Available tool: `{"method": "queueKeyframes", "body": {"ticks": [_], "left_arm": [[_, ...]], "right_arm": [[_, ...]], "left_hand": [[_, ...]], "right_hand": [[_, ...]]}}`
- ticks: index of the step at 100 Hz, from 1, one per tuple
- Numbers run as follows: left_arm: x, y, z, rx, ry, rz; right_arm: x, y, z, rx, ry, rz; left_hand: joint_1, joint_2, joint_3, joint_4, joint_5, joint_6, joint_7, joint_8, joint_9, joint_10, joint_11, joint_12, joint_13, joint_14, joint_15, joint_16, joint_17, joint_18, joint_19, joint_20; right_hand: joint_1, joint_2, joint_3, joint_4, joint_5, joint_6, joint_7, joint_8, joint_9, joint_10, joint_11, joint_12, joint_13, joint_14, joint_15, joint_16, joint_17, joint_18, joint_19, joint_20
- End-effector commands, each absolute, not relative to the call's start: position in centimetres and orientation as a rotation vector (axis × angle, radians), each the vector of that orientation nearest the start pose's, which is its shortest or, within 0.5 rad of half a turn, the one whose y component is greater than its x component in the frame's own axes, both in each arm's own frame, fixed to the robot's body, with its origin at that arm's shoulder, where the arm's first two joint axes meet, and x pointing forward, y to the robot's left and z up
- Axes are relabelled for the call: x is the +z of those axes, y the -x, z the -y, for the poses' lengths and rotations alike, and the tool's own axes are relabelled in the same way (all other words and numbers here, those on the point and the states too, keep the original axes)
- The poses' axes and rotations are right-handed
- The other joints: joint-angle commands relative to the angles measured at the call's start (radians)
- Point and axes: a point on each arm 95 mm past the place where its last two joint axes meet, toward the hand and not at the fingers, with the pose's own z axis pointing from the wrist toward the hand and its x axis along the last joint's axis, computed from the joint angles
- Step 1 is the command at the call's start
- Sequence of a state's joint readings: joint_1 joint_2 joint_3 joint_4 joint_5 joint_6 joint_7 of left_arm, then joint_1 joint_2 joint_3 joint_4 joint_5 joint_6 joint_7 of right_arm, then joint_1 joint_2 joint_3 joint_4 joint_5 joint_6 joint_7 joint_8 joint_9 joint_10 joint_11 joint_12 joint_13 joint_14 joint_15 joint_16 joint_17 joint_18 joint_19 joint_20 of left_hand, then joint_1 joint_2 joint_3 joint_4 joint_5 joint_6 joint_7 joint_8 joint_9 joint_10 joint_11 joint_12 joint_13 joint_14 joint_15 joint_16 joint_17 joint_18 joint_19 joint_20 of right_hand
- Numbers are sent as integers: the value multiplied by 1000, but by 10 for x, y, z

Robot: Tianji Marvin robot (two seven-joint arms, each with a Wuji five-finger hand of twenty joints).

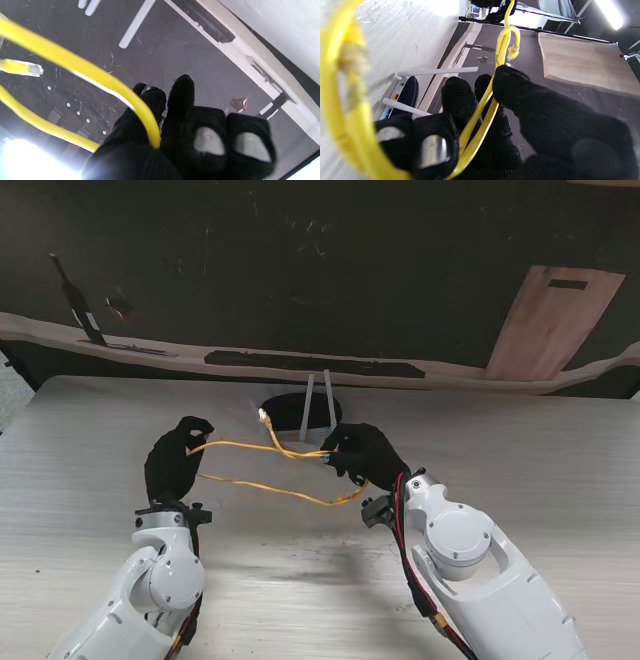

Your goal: Untangle the Ethernet cable and plug it into the router

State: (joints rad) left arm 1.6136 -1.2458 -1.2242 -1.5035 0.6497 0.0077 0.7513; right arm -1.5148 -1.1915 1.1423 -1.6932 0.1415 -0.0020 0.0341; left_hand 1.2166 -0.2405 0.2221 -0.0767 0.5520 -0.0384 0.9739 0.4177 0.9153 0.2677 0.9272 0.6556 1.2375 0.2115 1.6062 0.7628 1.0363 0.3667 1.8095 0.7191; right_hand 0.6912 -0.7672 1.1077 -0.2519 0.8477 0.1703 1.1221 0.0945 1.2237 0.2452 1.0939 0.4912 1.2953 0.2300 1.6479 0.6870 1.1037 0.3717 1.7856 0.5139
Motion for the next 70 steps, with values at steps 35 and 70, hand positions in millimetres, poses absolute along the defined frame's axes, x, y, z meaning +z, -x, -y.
{"method": "queueKeyframes", "body": {"ticks": [35,70], "left_arm": [[-325,-382,-40,-1690,1214,-444],[-325,-378,-57,-1649,1168,-347]], "right_arm": [[-287,-404,-41,-2122,1992,882],[-291,-407,-24,-2135,2002,1249]], "left_hand": [[74,12,14,12,20,36,13,-12,27,19,19,-10,30,110,74,-9,50,-75,285,35],[74,32,10,10,-20,116,25,1,37,18,112,30,30,125,69,-12,48,-64,285,32]], "right_hand": [[-90,-42,23,-28,-31,6,-84,-14,43,170,24,4,15,-226,114,41,92,-190,308,114],[-91,-44,21,-11,-36,7,-121,-3,14,164,-22,-20,16,-236,111,50,93,-202,308,130]]}}
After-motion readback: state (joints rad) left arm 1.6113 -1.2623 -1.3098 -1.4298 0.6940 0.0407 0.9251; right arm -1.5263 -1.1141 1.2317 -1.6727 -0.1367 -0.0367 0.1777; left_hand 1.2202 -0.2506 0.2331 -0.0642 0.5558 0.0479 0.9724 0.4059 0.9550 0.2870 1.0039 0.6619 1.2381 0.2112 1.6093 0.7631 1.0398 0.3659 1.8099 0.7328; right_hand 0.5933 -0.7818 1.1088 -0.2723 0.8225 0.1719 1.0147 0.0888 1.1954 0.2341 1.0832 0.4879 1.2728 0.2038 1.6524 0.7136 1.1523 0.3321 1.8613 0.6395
